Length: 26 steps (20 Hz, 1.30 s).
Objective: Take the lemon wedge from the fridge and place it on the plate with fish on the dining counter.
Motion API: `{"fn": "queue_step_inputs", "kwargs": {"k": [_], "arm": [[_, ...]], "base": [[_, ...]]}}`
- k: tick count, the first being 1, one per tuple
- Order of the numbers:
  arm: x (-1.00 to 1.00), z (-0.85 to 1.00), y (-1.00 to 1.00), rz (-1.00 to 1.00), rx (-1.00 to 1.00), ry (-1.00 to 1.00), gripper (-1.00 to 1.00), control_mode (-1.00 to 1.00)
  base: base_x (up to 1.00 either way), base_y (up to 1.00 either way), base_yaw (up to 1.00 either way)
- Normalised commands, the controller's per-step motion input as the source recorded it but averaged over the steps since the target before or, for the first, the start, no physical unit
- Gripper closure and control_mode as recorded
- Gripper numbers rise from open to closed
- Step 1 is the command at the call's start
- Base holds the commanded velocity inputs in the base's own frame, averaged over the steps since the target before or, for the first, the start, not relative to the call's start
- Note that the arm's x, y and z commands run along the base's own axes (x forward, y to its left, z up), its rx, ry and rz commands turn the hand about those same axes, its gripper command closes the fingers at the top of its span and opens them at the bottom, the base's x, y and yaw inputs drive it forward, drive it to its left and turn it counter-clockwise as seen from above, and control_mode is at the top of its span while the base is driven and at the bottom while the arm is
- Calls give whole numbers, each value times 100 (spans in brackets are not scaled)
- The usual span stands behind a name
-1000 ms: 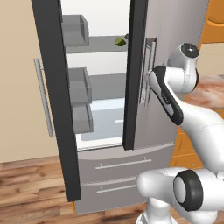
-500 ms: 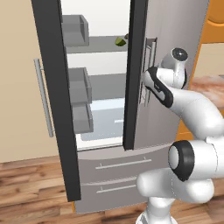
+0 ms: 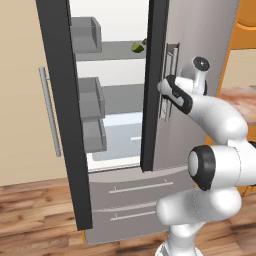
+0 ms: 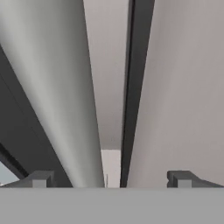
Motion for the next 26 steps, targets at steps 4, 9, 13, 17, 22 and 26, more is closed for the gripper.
{"fn": "queue_step_inputs", "kwargs": {"k": [4,9,13,17,22,26], "arm": [[36,-4,13,0,4,0,-100,-100],[-1,0,5,0,0,-2,-100,-100],[16,0,30,0,0,-1,-100,-100],[16,0,17,-1,0,0,-100,-100],[46,-16,48,-5,0,0,100,-100],[44,-5,15,-4,0,0,100,-100]], "base": [[0,0,0],[0,0,0],[0,0,0],[0,0,0],[0,0,0],[0,0,0]]}}
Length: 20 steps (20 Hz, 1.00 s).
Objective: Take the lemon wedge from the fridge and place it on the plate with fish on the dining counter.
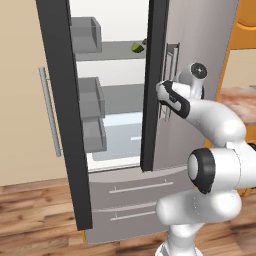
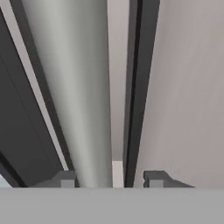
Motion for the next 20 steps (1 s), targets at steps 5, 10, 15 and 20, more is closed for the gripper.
{"fn": "queue_step_inputs", "kwargs": {"k": [5,10,15,20], "arm": [[17,-1,0,0,0,0,100,-100],[-57,1,-46,-17,0,4,100,-100],[-100,4,-98,-30,1,6,100,-100],[-100,1,-100,-31,3,8,-100,-100]], "base": [[0,0,0],[0,0,0],[0,0,0],[0,0,0]]}}
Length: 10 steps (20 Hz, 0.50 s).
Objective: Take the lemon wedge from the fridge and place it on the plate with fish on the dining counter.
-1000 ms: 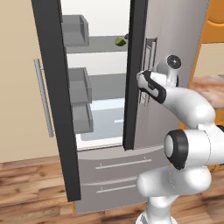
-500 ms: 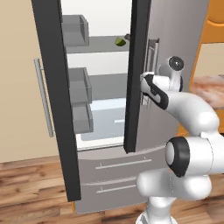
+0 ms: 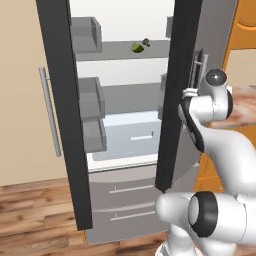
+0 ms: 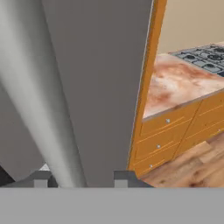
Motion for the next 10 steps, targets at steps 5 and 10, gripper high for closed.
{"fn": "queue_step_inputs", "kwargs": {"k": [5,10], "arm": [[-100,35,-99,-25,13,1,-100,-100],[-100,91,-22,-6,17,-11,-100,-100]], "base": [[0,0,0],[0,0,0]]}}
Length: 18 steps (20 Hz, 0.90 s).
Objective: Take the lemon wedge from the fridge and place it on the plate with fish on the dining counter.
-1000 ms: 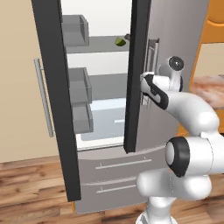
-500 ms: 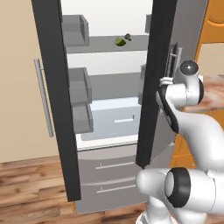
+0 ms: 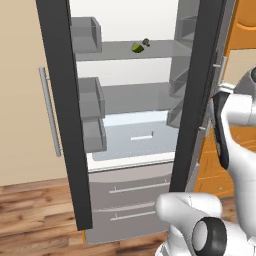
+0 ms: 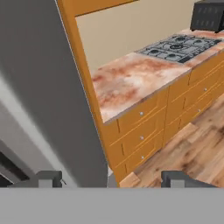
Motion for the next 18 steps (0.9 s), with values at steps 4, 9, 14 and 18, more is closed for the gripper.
{"fn": "queue_step_inputs", "kwargs": {"k": [4,9,14,18], "arm": [[-97,40,93,-1,3,-24,-100,-100],[-44,0,100,-7,-6,-35,-100,-100],[-7,3,100,-24,-19,-24,-100,-100],[21,17,100,-34,-20,-5,-100,-100]], "base": [[0,0,0],[0,0,0],[0,0,0],[0,0,0]]}}
